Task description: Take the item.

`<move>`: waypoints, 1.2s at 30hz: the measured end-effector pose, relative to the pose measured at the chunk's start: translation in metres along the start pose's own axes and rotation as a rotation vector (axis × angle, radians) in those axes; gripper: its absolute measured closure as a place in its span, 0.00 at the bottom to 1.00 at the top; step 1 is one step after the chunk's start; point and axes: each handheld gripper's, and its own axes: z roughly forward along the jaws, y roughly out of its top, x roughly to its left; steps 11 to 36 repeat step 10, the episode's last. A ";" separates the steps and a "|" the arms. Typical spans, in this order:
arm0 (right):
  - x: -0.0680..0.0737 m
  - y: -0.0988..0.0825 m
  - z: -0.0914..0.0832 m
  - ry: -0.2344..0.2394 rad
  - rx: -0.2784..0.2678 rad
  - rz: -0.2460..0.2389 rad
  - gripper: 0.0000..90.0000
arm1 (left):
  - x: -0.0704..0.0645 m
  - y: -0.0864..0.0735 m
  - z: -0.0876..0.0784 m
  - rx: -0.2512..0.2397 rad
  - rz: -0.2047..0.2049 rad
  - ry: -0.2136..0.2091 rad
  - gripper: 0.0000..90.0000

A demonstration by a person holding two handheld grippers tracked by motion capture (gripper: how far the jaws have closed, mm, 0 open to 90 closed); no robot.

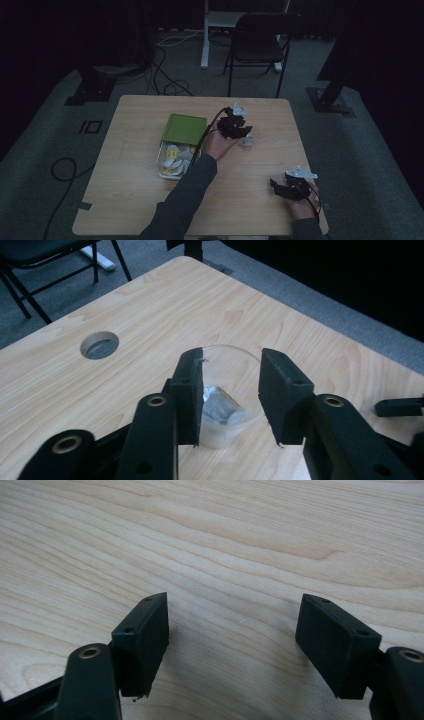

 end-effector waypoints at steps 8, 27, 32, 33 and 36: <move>0.000 0.000 0.000 -0.001 0.000 0.001 0.32 | 0.007 -0.008 -0.035 0.001 -0.003 -0.006 0.63; 0.000 0.000 0.000 -0.001 0.000 0.002 0.32 | 0.008 -0.010 -0.041 0.005 0.003 -0.003 0.63; 0.000 0.000 0.000 -0.001 0.000 0.002 0.32 | 0.008 -0.010 -0.041 0.005 0.003 -0.003 0.63; 0.000 0.000 0.000 -0.001 0.000 0.002 0.32 | 0.008 -0.010 -0.041 0.005 0.003 -0.003 0.63; 0.000 0.000 0.000 -0.001 0.000 0.002 0.32 | 0.008 -0.010 -0.041 0.005 0.003 -0.003 0.63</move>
